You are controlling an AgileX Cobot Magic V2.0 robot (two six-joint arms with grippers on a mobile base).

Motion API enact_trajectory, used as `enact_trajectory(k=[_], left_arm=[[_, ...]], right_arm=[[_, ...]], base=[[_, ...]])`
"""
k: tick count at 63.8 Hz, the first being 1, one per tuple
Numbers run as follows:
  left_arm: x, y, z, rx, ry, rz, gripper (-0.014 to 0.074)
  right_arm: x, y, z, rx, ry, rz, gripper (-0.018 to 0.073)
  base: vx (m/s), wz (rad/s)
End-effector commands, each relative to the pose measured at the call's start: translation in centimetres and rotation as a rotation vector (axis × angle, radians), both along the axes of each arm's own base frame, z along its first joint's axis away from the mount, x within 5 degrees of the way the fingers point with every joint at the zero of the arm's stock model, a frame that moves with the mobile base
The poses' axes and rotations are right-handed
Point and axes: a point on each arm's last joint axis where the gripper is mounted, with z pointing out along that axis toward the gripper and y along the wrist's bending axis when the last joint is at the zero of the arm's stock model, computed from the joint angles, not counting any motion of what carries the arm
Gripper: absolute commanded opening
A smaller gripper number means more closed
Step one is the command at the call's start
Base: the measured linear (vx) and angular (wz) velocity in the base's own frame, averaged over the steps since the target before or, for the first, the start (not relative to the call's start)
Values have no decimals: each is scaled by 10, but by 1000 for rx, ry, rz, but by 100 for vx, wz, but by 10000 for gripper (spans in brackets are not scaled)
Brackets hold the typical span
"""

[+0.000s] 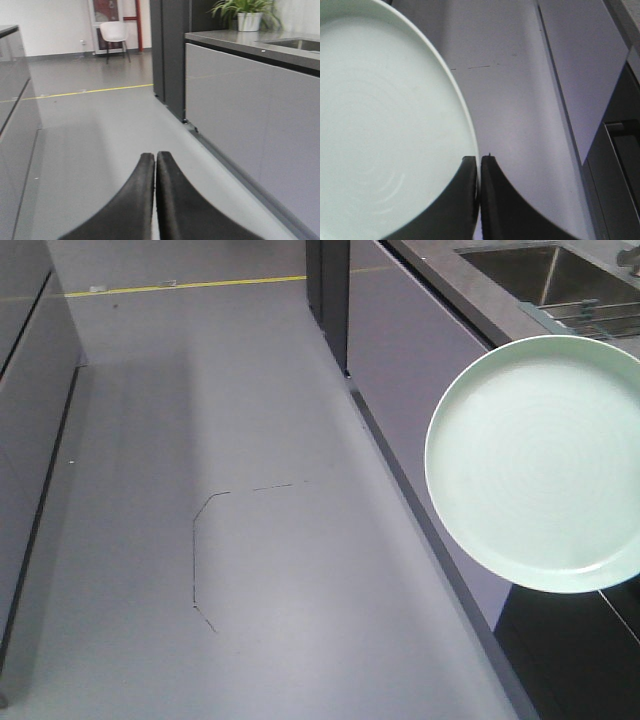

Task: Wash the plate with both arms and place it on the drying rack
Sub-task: 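Drive the base away from the counter holding the plate in the right gripper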

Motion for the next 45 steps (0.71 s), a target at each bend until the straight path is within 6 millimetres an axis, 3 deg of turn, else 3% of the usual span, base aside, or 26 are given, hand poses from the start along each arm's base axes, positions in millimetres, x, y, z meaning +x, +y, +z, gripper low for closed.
enact_trajectory(k=[1,45], left_arm=[[0,0,-1,-15,-58,-5,-6],[0,0,-1,-15,-58,-5,-6]], right_arm=[[0,0,14,13,-86,-26,-3],[0,0,14,13,-86,-26,-3]], base=[[10,40],[11,33]])
